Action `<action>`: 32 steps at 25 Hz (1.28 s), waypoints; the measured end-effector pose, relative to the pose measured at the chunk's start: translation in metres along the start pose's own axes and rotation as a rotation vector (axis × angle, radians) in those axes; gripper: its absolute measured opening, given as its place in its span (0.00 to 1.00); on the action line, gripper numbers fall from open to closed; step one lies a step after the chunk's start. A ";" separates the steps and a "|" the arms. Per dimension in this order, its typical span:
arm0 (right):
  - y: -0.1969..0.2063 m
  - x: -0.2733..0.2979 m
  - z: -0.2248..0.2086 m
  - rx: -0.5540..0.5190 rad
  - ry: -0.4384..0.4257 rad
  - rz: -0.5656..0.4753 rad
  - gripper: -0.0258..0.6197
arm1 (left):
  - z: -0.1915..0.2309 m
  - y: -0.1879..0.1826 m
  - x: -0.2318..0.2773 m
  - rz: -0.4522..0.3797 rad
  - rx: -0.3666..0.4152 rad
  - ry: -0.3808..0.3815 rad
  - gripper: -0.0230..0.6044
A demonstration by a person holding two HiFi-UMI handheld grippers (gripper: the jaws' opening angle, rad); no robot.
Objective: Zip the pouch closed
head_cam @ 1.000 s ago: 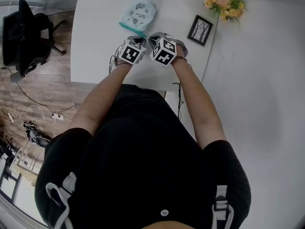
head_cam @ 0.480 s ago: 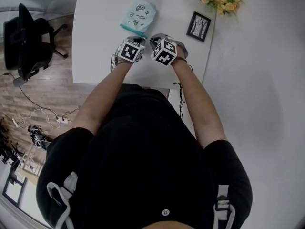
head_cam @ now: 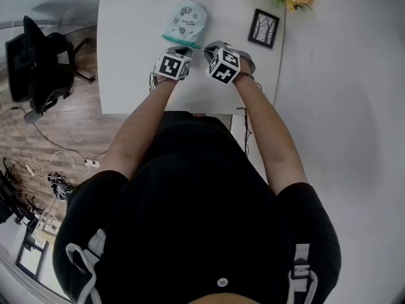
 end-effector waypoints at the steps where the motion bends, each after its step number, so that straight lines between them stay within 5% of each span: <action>1: 0.001 -0.001 -0.001 0.001 0.003 0.001 0.07 | 0.000 -0.001 0.000 0.000 -0.001 0.000 0.05; 32: 0.021 -0.011 -0.018 0.043 0.059 0.013 0.07 | 0.042 0.008 -0.004 -0.003 -0.057 -0.063 0.05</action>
Point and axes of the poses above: the fingertips, and each gripper's own axes: x forward along the fingers, z to its left, y out of its underside, the point moved 1 cm from there along -x, backward along the fingers, and after that the axes turned 8 degrees about -y, right-handed, at the moved point
